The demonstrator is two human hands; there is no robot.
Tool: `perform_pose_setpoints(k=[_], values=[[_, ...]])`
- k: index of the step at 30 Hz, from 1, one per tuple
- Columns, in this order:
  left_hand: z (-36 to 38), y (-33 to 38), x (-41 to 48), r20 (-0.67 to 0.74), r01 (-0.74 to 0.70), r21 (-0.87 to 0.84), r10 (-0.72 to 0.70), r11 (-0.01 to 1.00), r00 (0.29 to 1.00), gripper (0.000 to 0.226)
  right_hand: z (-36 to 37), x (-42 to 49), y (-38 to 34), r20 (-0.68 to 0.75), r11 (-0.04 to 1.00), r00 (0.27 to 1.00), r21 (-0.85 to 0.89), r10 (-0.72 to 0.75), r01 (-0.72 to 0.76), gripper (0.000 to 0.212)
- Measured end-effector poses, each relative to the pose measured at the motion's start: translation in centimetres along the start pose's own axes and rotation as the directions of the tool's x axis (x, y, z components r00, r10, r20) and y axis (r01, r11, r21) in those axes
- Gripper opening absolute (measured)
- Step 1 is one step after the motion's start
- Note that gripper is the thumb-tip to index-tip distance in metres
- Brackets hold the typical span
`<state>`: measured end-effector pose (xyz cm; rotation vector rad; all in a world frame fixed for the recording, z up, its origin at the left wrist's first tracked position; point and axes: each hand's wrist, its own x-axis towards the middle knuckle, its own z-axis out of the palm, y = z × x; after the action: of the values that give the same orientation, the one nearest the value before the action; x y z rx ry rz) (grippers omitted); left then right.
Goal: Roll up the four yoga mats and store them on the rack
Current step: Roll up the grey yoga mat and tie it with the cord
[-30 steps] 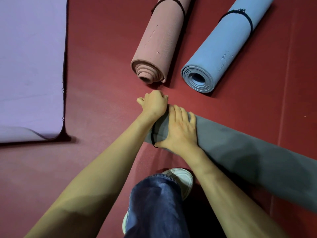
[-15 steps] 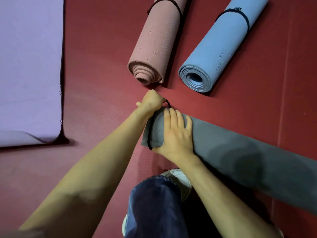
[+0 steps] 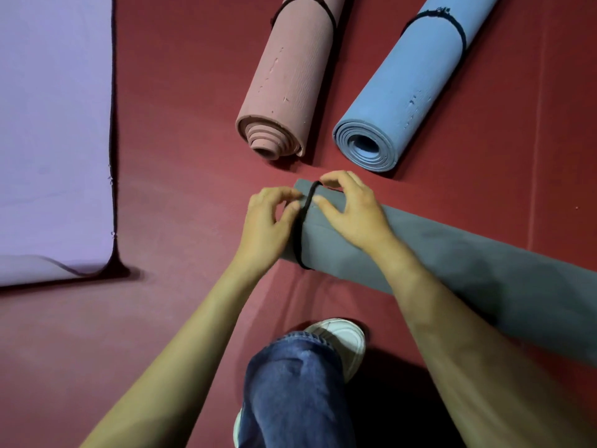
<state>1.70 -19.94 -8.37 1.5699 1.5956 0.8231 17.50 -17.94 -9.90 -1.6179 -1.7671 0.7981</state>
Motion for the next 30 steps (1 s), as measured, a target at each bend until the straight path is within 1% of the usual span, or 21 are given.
perform_pose_setpoints(k=[1, 3, 5, 7, 9, 11, 12, 14, 18, 20, 22, 23, 24, 27, 30], values=[[0.7, -0.8, -0.3, 0.007, -0.052, -0.008, 0.052, 0.999, 0.999, 0.019, 0.2, 0.3, 0.2, -0.058, 0.999, 0.998, -0.023, -0.028, 0.027, 0.028], [1.9, -1.7, -0.3, -0.037, -0.087, -0.097, 0.084, 0.991, 0.996, 0.021, 0.5, 0.8, 0.1, -0.137, 0.984, 0.984, -0.149, -0.114, 0.094, 0.026], [2.8, -2.0, 0.3, -0.118, -0.083, -0.177, 0.062, 0.981, 0.991, 0.018, 0.5, 0.7, -0.2, -0.208, 0.947, 0.951, -0.272, -0.231, 0.170, 0.025], [3.2, -2.3, 0.9, -0.161, -0.065, -0.233, 0.028, 0.970, 0.987, 0.021, 0.4, 0.2, -0.4, -0.248, 0.930, 0.931, -0.320, -0.266, 0.181, 0.024], [3.4, -1.9, 1.5, -0.166, -0.008, -0.304, -0.044, 0.952, 0.985, 0.026, 1.0, -0.6, -1.1, -0.243, 0.940, 0.951, -0.322, -0.193, 0.109, 0.026], [3.4, -1.5, 1.8, -0.156, 0.043, -0.370, -0.108, 0.928, 0.982, 0.029, 1.8, -1.3, -2.1, -0.222, 0.955, 0.974, -0.295, -0.041, -0.026, 0.028], [3.5, -1.4, 2.0, -0.154, 0.051, -0.380, -0.118, 0.924, 0.981, 0.029, 2.0, -1.4, -2.5, -0.215, 0.956, 0.976, -0.277, 0.040, -0.101, 0.029], [3.7, -1.4, 2.2, -0.150, 0.062, -0.412, -0.135, 0.909, 0.979, 0.029, 2.2, -1.2, -3.4, -0.200, 0.939, 0.968, -0.274, 0.154, -0.206, 0.033], [3.9, -1.6, 2.7, -0.141, 0.117, -0.479, -0.208, 0.870, 0.968, 0.031, 2.0, 0.1, -4.5, -0.112, 0.875, 0.950, -0.369, 0.291, -0.312, 0.048], [4.0, -1.7, 3.1, -0.159, 0.126, -0.508, -0.237, 0.852, 0.958, 0.030, 1.8, 0.7, -4.5, -0.080, 0.858, 0.941, -0.391, 0.328, -0.332, 0.048], [4.0, -1.8, 3.4, -0.166, 0.132, -0.547, -0.262, 0.826, 0.951, 0.033, 1.5, 0.9, -4.1, -0.060, 0.877, 0.938, -0.338, 0.342, -0.341, 0.040], [4.0, -1.9, 3.5, -0.173, 0.133, -0.543, -0.265, 0.829, 0.949, 0.038, 1.4, 0.8, -4.0, -0.057, 0.889, 0.937, -0.301, 0.344, -0.344, 0.037], [4.1, -1.9, 3.4, -0.186, 0.124, -0.522, -0.255, 0.844, 0.949, 0.041, 1.4, 0.8, -4.0, -0.058, 0.895, 0.939, -0.287, 0.339, -0.341, 0.035], [4.4, -1.8, 3.0, -0.253, 0.064, -0.438, -0.191, 0.897, 0.948, 0.041, 1.8, 0.6, -4.4, -0.071, 0.872, 0.945, -0.367, 0.320, -0.323, 0.041], [4.8, -1.6, 2.9, -0.322, -0.027, -0.337, -0.088, 0.941, 0.943, 0.034, 1.8, 1.0, -4.6, -0.077, 0.873, 0.940, -0.352, 0.331, -0.336, 0.030]])
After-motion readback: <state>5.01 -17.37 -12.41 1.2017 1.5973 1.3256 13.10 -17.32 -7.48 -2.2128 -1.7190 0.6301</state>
